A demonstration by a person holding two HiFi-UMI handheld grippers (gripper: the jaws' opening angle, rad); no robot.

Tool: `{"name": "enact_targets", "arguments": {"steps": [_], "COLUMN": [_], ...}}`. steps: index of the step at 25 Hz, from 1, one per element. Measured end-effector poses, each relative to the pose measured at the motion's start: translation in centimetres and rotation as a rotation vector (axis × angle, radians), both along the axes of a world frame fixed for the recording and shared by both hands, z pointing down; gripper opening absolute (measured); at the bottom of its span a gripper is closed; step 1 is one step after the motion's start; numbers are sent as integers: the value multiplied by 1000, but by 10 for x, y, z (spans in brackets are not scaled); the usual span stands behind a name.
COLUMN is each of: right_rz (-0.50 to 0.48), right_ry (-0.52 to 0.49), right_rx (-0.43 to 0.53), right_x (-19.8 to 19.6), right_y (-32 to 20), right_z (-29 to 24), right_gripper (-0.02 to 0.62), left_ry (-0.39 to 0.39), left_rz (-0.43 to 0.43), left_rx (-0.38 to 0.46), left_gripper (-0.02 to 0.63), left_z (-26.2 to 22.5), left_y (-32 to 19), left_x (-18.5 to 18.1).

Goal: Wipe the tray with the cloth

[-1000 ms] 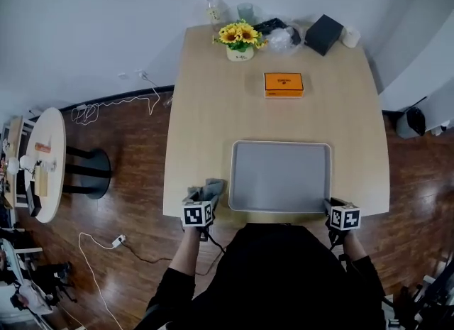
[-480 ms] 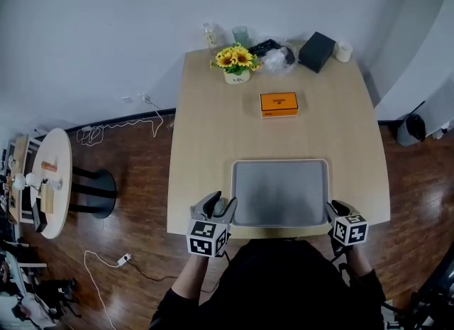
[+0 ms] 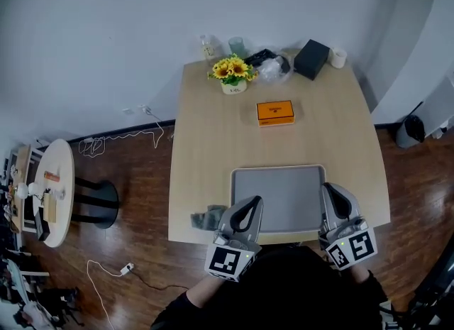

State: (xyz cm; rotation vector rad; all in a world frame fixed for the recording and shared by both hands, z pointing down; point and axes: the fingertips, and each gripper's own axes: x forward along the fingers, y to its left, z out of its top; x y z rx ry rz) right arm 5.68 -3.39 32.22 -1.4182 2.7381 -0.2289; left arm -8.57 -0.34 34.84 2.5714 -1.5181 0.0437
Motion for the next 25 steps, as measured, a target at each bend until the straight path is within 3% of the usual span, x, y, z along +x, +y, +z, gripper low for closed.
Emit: {"name": "enact_targets", "arguments": {"steps": [4, 11, 25], "right_rz": [-20, 27, 27], "right_ry": [69, 41, 60], "right_rx": [68, 24, 18], "right_x": [-9, 3, -1], "right_y": [10, 4, 4], "right_z": [-8, 2, 5], "right_gripper": [0, 0, 0], "left_ry": [25, 19, 0], "left_rz": [-22, -15, -2], "left_rx": [-43, -51, -71], "left_gripper": [-18, -18, -18], "left_z": [6, 11, 16], "left_y": [-1, 0, -3], "left_x": [-7, -7, -10]}}
